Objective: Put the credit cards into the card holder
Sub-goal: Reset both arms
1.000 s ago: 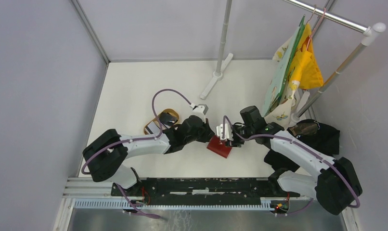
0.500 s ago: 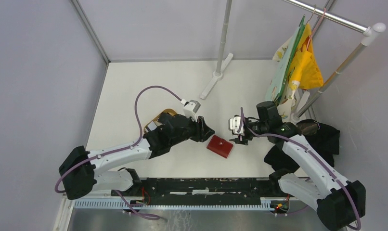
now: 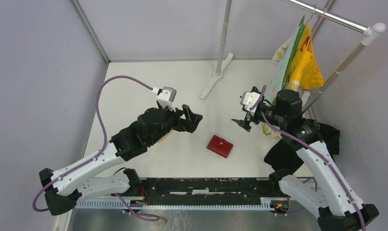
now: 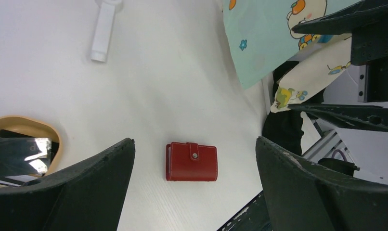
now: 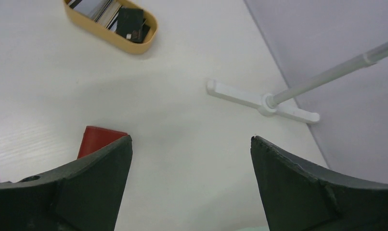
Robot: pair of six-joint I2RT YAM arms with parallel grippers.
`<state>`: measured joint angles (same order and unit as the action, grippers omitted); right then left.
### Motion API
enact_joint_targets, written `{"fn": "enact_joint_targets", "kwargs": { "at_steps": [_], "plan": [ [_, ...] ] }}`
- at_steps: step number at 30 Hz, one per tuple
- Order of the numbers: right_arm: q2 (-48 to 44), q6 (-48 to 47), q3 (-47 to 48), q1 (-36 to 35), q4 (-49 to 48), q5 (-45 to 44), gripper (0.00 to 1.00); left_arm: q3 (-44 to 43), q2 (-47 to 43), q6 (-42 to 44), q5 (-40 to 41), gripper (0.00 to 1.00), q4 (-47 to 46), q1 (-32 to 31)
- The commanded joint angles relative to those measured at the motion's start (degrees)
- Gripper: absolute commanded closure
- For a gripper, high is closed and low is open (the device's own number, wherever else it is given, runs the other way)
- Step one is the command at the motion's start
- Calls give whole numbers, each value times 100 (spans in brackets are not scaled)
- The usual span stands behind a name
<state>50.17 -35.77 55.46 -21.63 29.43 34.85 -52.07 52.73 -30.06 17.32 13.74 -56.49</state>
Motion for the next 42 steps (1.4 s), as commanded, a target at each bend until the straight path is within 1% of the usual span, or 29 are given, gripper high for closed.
{"fn": "enact_joint_targets", "kwargs": {
  "at_steps": [1,4,8,10,12,16,21,25,29,33,42],
  "plan": [
    [-324,968,595,13,-498,-306,2,-632,-156,457,405,0,993,-18],
    [-356,950,870,10,-356,-6,2,-754,-260,322,454,0,1241,-10],
    [-501,1350,769,51,-484,491,2,-681,-600,83,169,0,1103,-14],
    [-540,1608,762,60,-514,323,2,-618,-757,42,47,0,1041,-8],
    [-576,1974,791,76,-578,-12,2,-557,-877,27,28,0,1043,-11],
    [-528,2389,934,176,-656,-582,2,-525,-1052,80,-10,0,1062,-8],
    [-347,2651,1019,418,-760,-414,2,-582,-1186,231,188,0,1093,-11],
    [-260,2628,1017,587,-811,-92,2,-470,-1308,544,358,0,904,-11],
    [-251,2617,974,638,-893,-21,2,-417,-1374,641,403,0,885,-12],
    [-238,2672,989,651,-946,-222,2,-374,-1380,570,362,0,830,-7],
    [-498,2650,816,658,-994,-71,2,-259,-1386,264,9,0,683,-10]
  ]
}}
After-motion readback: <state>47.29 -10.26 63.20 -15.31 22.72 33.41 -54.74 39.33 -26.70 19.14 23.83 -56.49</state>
